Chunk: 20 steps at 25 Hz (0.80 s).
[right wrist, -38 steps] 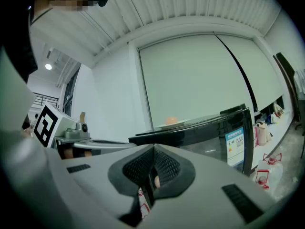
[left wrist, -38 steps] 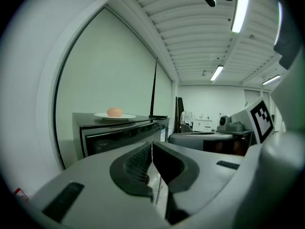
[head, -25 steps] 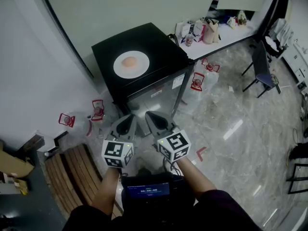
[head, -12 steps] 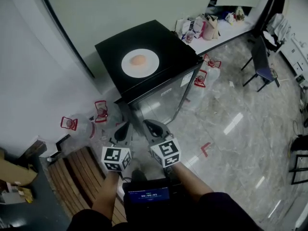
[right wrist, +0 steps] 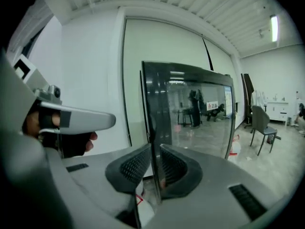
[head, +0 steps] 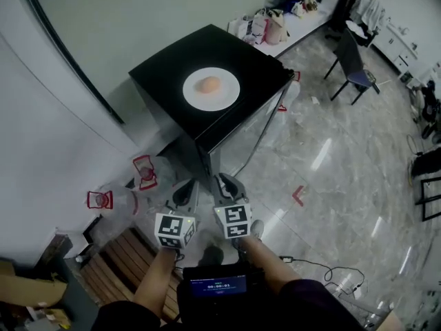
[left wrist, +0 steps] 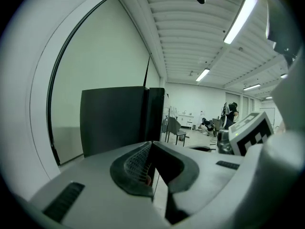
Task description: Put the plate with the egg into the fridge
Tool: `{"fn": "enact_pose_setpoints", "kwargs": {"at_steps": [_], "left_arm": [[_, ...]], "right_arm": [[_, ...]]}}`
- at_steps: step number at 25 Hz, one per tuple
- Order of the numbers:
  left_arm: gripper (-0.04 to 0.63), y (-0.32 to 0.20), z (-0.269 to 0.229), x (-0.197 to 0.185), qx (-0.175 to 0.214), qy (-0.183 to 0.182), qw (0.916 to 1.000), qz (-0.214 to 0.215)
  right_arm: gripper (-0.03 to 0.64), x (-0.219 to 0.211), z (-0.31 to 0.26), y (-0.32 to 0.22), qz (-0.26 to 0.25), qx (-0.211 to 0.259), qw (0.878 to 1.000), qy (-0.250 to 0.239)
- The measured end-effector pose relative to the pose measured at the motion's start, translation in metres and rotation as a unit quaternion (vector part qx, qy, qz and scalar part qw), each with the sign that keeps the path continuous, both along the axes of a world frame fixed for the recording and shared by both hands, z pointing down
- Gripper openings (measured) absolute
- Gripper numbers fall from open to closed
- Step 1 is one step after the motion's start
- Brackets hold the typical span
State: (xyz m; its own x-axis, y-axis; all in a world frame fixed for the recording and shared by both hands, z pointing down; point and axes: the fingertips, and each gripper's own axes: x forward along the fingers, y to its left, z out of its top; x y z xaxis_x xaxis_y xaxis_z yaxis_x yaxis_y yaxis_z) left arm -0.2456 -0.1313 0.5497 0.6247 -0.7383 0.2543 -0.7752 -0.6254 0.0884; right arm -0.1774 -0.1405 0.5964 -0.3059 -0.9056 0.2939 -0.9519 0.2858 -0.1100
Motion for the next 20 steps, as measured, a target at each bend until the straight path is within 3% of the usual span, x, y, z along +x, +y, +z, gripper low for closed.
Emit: {"fn": "enact_pose_setpoints", "kwargs": {"at_steps": [3, 5, 13, 20], "left_arm": [[0.012, -0.003, -0.003, -0.007, 0.005, -0.004, 0.9998, 0.017], [0.012, -0.006, -0.004, -0.009, 0.009, -0.008, 0.9995, 0.03], [0.012, -0.02, -0.003, -0.026, 0.013, -0.009, 0.999, 0.042], [0.012, -0.022, 0.002, -0.034, 0.008, -0.009, 0.9991, 0.04]], "right_arm": [[0.111, -0.006, 0.023, -0.005, 0.031, -0.024, 0.999, 0.009], [0.134, -0.005, 0.034, -0.01, 0.055, -0.034, 0.998, 0.015], [0.135, 0.001, 0.056, -0.029, 0.141, -0.045, 0.987, 0.063], [0.133, 0.002, 0.057, -0.03, 0.186, -0.037, 0.979, 0.073]]}}
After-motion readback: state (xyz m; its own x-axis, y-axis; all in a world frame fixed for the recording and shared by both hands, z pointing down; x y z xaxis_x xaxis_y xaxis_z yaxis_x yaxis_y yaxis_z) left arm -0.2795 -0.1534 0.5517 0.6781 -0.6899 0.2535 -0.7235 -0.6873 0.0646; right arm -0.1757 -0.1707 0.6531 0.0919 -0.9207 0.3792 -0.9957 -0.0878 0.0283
